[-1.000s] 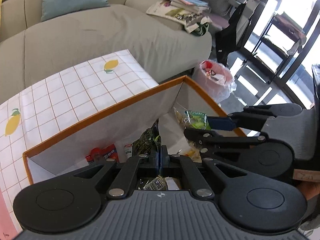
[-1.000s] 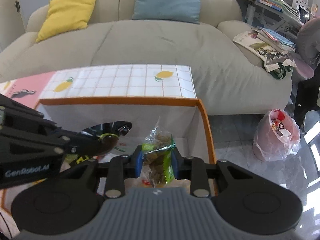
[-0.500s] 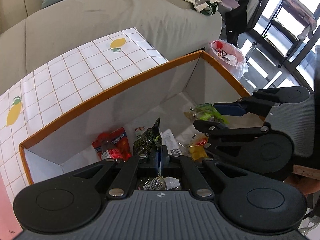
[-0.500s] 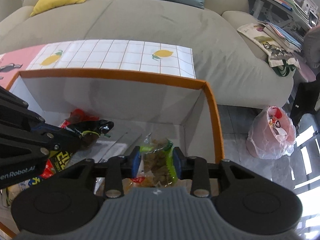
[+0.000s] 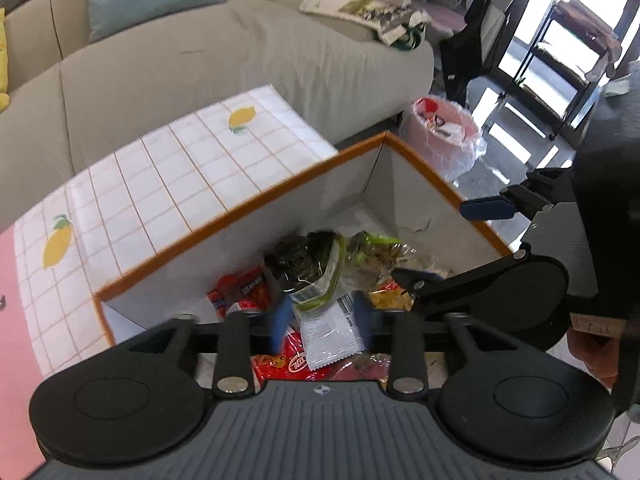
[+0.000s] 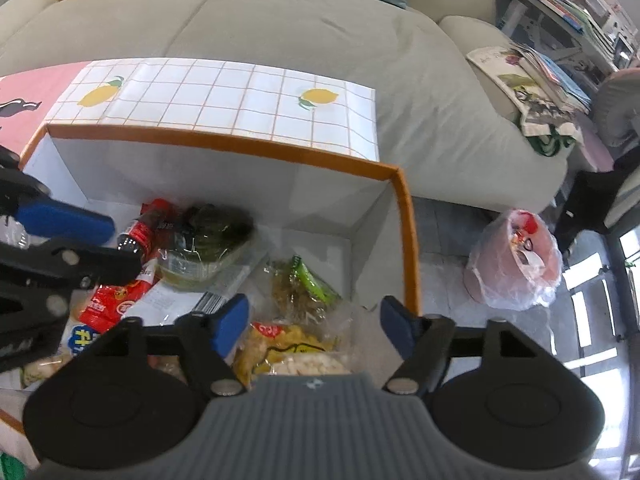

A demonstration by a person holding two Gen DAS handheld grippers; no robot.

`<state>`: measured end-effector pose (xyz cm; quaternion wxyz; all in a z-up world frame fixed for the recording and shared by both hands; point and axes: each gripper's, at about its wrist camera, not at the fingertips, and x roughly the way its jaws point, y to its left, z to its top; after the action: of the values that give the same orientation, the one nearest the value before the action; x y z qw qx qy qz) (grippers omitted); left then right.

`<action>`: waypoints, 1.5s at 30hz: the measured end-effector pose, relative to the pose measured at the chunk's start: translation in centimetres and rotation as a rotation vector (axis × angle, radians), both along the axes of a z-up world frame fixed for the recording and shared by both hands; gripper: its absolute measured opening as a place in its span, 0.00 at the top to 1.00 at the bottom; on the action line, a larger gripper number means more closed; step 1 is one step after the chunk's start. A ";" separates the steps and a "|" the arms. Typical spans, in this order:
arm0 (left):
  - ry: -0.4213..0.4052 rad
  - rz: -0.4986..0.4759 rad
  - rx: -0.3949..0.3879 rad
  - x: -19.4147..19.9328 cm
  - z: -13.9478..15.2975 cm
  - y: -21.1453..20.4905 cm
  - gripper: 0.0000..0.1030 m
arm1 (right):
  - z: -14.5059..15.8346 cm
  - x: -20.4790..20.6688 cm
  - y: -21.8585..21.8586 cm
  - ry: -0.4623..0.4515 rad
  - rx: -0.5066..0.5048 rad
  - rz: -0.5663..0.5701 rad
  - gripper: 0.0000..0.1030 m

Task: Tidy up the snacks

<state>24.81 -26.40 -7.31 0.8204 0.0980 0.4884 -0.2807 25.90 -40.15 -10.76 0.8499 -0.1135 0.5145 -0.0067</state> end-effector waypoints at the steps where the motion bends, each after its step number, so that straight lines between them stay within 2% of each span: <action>1: -0.011 0.006 -0.008 -0.2 0.7 0.4 0.38 | 0.6 -0.1 0.0 0.002 0.004 -0.013 0.24; 3: -0.035 0.021 -0.020 -0.8 2.1 0.9 0.27 | 1.7 -0.5 0.1 0.002 0.012 -0.036 0.16; 7: -0.092 0.030 -0.042 -2.2 4.7 2.1 0.23 | 4.2 -1.2 0.4 0.012 0.018 -0.102 0.11; 10: -0.195 0.029 -0.038 -4.3 7.0 3.4 0.21 | 6.1 -2.7 1.0 -0.021 0.035 -0.121 0.10; 16: -0.486 0.077 -0.010 -10.7 10.9 6.5 0.18 | 10.8 -8.4 3.9 -0.219 0.059 -0.139 0.06; 19: -0.602 0.083 -0.015 -14.2 12.0 8.3 0.18 | 12.7 -12.2 5.6 -0.327 0.130 -0.141 0.03; 21: -0.648 0.107 -0.019 -16.2 12.5 9.4 0.18 | 13.4 -14.6 6.9 -0.386 0.167 -0.158 0.03; 25: -0.690 0.176 -0.037 -19.2 13.3 11.9 0.18 | 14.0 -18.8 9.8 -0.471 0.215 -0.180 0.03; 32: -0.706 0.284 -0.011 -21.8 13.4 16.5 0.18 | 14.1 -23.6 15.0 -0.557 0.165 -0.159 0.03; 35: -0.707 0.322 0.002 -22.7 12.9 18.1 0.17 | 13.8 -24.6 16.4 -0.571 0.166 -0.176 0.03; 38: -0.706 0.353 0.047 -23.4 11.9 19.1 0.14 | 13.0 -25.5 18.0 -0.586 0.125 -0.188 0.03; 42: -0.676 0.383 0.091 -24.0 10.1 20.1 0.14 | 11.3 -26.3 19.8 -0.561 0.063 -0.150 0.03; 45: -0.656 0.397 0.094 -24.3 8.9 20.9 0.14 | 10.0 -26.9 20.0 -0.546 0.068 -0.170 0.03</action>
<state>0.51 -5.51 1.60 0.9660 0.1235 0.2218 -0.0478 -1.02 -20.11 -0.74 0.9566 -0.0355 0.2743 -0.0912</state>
